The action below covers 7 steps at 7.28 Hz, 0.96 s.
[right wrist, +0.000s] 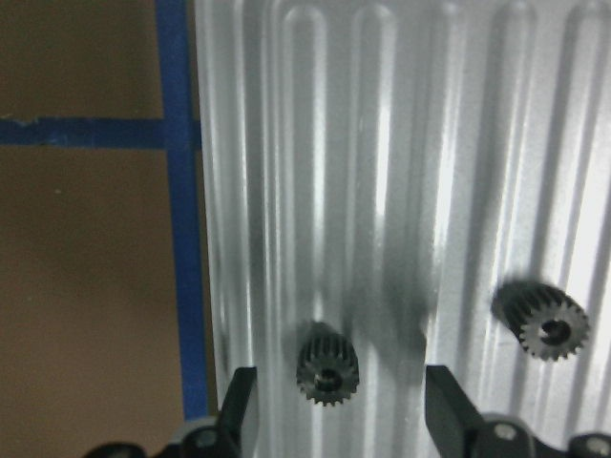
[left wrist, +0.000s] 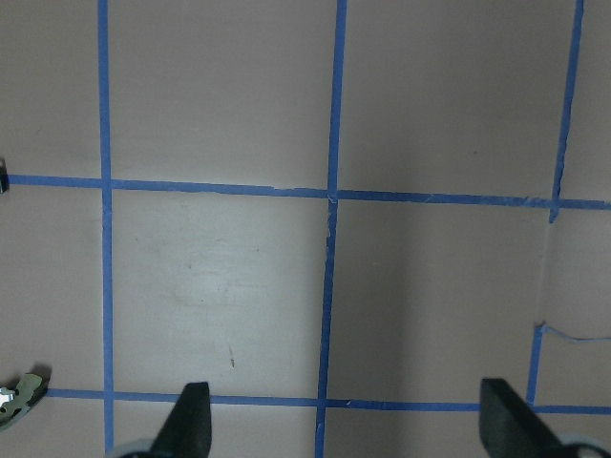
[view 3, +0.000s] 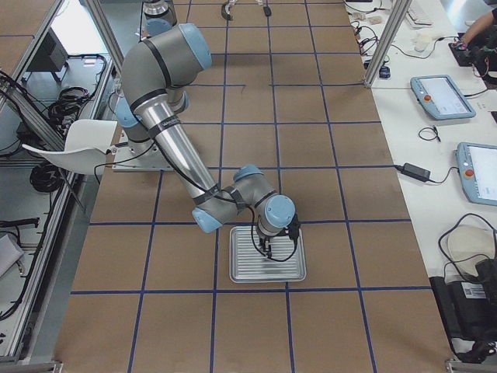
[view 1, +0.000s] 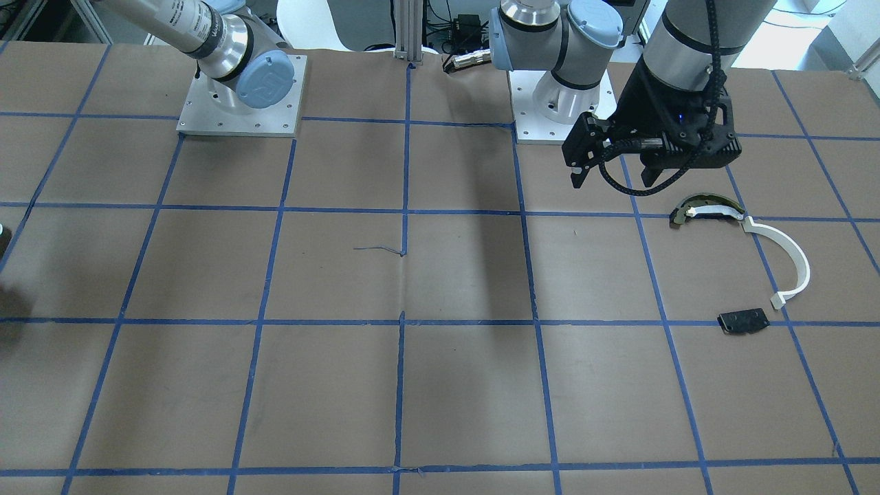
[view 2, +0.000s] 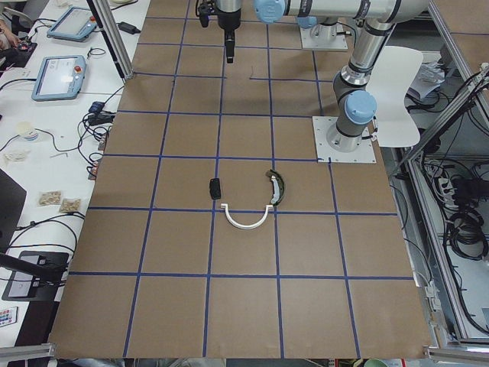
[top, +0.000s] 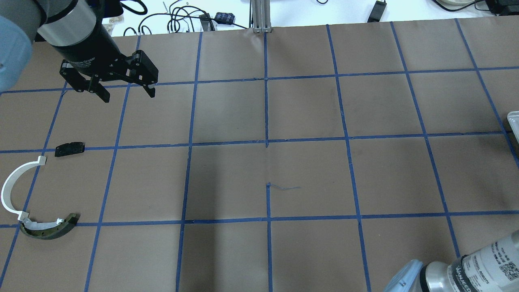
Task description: Place bearing gear from tray to pile
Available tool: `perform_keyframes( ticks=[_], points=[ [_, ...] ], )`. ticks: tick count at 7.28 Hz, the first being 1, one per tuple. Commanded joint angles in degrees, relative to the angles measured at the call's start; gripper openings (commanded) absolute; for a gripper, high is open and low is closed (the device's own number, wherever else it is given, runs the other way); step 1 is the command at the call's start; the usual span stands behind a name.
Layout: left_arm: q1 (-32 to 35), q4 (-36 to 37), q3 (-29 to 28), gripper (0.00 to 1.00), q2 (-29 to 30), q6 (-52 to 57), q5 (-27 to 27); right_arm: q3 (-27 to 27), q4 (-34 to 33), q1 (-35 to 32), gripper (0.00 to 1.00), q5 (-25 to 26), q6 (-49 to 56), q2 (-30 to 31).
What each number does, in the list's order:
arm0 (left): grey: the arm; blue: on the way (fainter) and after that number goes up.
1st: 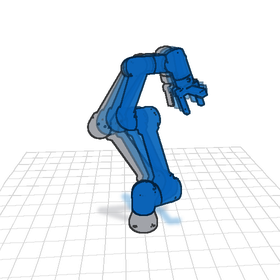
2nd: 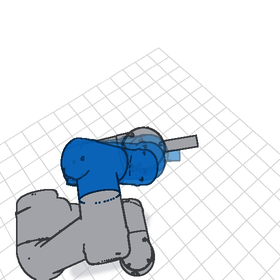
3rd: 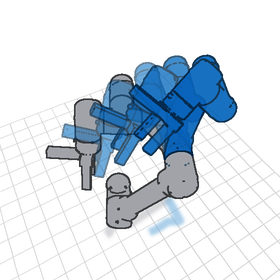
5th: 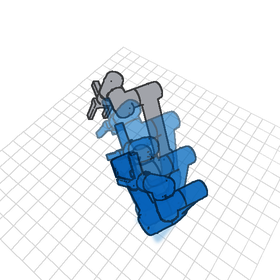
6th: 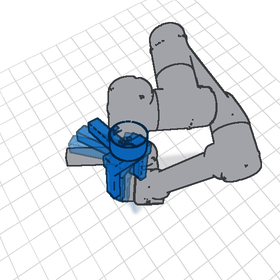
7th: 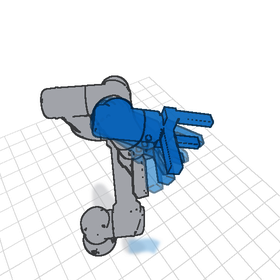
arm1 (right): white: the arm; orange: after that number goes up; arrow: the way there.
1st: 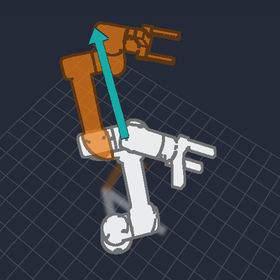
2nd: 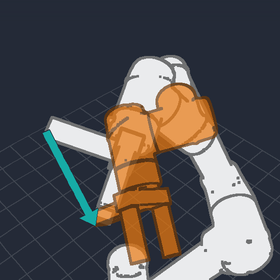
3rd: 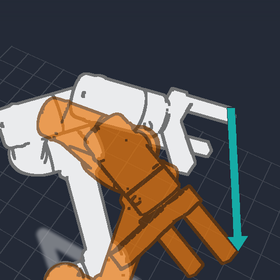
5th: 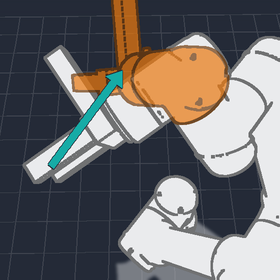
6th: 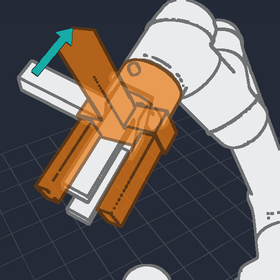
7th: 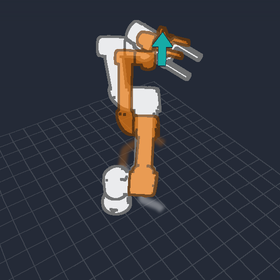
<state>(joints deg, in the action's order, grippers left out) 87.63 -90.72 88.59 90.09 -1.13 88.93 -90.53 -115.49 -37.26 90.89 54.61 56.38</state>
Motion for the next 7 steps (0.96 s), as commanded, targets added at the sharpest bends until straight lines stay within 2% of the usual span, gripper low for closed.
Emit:
perform_keyframes(
  ticks=[1,2,3,4,5,7],
  points=[
    [0.0,-0.1,0.0,1.00,0.1,-0.1,-0.1,0.1,0.0,-0.1,0.63,0.0,-0.5,-0.3],
    [0.0,-0.1,0.1,1.00,0.0,-0.1,-0.1,0.1,0.0,-0.2,0.62,0.0,-0.7,-0.3],
    [0.0,-0.1,0.1,1.00,0.1,-0.1,-0.1,0.1,0.1,-0.2,0.44,0.0,-1.4,-0.3],
    [0.0,-0.1,0.1,1.00,0.0,-0.1,-0.1,0.1,0.1,-0.2,0.19,0.0,-1.5,-0.3],
    [0.0,-0.1,0.1,1.00,0.1,-0.1,-0.1,0.1,0.2,-0.2,0.00,0.0,-1.5,-0.3],
    [0.0,0.0,0.0,1.00,0.0,0.2,0.0,0.2,0.4,-0.4,0.00,-0.1,-2.0,0.0]
  ],
)
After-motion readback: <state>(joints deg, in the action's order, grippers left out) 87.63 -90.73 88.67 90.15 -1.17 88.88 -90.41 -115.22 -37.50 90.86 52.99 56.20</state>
